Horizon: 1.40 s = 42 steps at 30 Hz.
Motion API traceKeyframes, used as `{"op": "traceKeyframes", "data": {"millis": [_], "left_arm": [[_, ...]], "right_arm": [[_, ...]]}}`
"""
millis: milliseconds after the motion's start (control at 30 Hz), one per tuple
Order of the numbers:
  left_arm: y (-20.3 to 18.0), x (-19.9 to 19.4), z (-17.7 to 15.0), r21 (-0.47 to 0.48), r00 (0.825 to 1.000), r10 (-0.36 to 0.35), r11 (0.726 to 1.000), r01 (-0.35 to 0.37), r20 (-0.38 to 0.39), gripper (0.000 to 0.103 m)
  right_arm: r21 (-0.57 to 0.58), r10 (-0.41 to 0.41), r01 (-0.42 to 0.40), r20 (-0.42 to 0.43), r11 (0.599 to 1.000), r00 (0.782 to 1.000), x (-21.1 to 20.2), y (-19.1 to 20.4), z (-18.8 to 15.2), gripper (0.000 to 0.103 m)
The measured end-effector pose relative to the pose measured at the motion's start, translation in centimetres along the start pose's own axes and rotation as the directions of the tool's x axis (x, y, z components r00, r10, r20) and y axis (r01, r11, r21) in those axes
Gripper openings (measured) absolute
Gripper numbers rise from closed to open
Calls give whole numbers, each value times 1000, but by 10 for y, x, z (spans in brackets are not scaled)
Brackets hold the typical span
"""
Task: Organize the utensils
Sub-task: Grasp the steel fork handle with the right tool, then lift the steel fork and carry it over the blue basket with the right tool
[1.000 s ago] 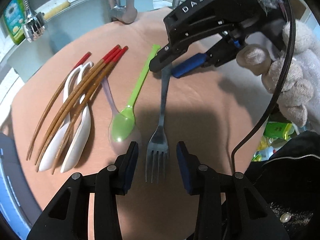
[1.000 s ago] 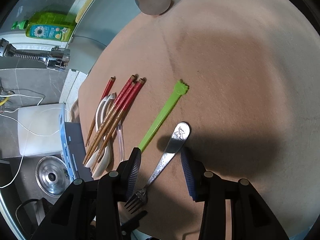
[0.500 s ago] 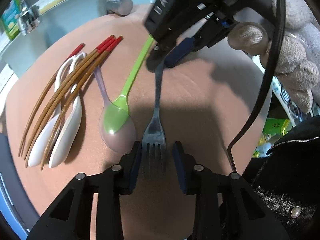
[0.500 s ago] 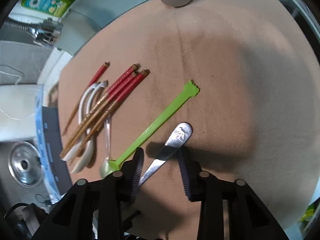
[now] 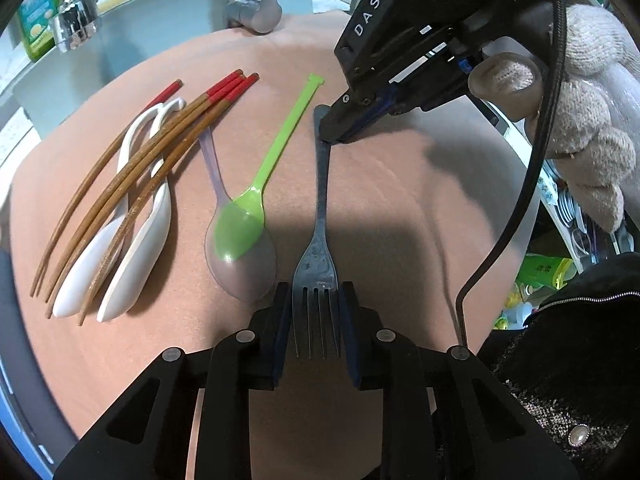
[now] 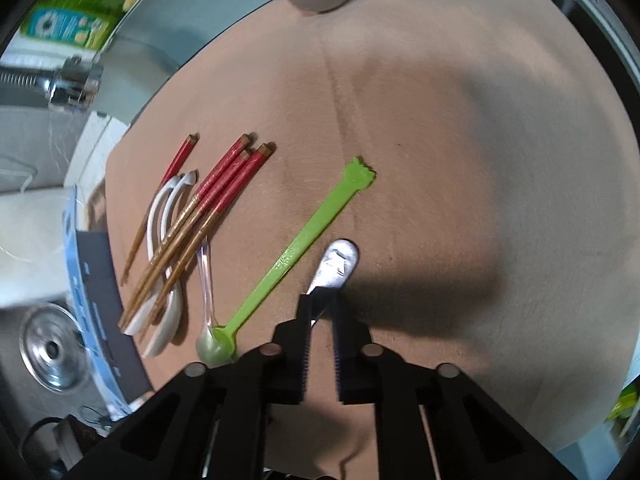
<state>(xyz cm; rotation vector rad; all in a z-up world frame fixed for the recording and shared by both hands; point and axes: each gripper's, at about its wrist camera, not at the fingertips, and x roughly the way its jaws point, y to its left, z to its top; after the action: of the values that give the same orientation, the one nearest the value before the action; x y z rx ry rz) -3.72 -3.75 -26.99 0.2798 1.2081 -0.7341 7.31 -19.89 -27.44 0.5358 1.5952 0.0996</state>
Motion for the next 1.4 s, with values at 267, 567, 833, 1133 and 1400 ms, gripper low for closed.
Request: {"op": "traceKeyframes", "data": {"millis": [267, 567, 833, 1133, 1400], "left_arm": [[10, -2, 4, -35, 999, -46, 998, 47, 7, 22], [16, -4, 18, -57, 996, -90, 994, 91, 21, 23], [19, -7, 23, -51, 996, -82, 995, 83, 28, 23], [31, -41, 19, -63, 995, -28, 997, 33, 93, 23], [66, -85, -2, -145, 985, 56, 989, -32, 166, 23]], "right_arm": [[71, 197, -194, -29, 978, 980, 7, -21, -6, 20], [28, 165, -166, 56, 986, 985, 5, -10, -18, 12], [100, 228, -233, 54, 967, 972, 6, -18, -15, 11], [57, 285, -289, 73, 956, 956, -14, 6, -13, 10], [-43, 346, -344, 53, 938, 937, -19, 74, -13, 9]]}}
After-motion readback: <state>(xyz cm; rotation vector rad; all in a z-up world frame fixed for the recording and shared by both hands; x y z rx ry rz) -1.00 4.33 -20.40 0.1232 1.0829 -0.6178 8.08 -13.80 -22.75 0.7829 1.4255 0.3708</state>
